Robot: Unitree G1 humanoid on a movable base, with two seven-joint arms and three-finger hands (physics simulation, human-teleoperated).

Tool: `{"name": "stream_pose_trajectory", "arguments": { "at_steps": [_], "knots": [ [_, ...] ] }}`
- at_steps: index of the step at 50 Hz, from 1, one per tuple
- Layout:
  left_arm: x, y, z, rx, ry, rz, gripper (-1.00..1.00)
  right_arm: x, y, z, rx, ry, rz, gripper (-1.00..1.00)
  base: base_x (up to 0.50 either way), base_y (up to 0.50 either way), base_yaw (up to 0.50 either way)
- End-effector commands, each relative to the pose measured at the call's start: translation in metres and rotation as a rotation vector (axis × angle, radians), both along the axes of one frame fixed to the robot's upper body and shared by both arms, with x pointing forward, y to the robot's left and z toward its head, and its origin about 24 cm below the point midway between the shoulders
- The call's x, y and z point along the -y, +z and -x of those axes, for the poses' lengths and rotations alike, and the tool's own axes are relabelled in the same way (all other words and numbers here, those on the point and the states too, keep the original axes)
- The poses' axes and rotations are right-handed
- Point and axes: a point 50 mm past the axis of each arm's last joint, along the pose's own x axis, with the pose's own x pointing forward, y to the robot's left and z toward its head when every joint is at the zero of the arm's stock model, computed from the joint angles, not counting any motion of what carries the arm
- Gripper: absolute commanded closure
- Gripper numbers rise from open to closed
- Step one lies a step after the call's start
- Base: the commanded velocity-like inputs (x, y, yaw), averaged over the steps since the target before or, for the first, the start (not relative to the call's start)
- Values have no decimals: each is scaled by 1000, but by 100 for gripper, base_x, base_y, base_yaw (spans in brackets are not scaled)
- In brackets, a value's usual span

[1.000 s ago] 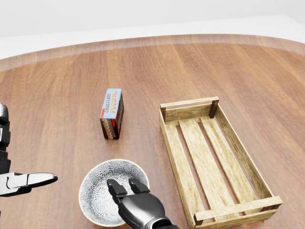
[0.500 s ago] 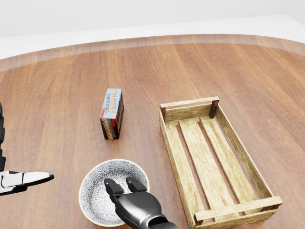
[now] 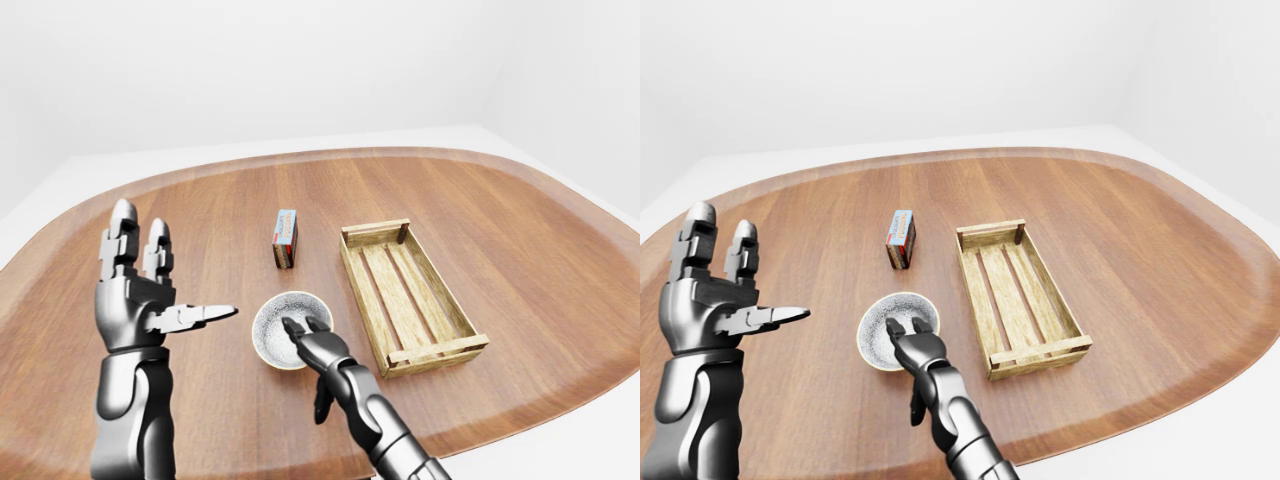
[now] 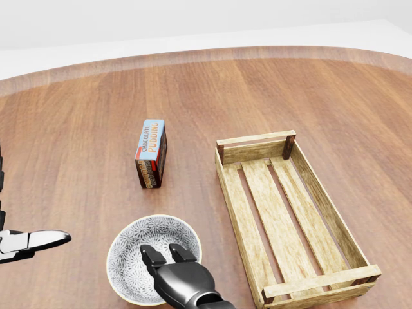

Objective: Pick up the bowl on the left and put it in the tray.

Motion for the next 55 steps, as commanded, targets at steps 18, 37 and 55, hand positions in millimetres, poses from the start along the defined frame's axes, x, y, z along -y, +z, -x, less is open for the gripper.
{"name": "stream_pose_trajectory", "arguments": {
  "at_steps": [18,37,55],
  "knots": [
    [11,-17,-2,-75,-18,-5,-100,-7,-25,4,-81,-11,24,-100,0,0,0],
    [10,-16,-1,-73,-13,-3,-100,-10,-37,8,-117,-20,36,-100,0,0,0],
    [10,-19,-3,-89,-15,-5,-100,-9,-45,16,-136,-20,51,100,0,0,0]
  ]
}}
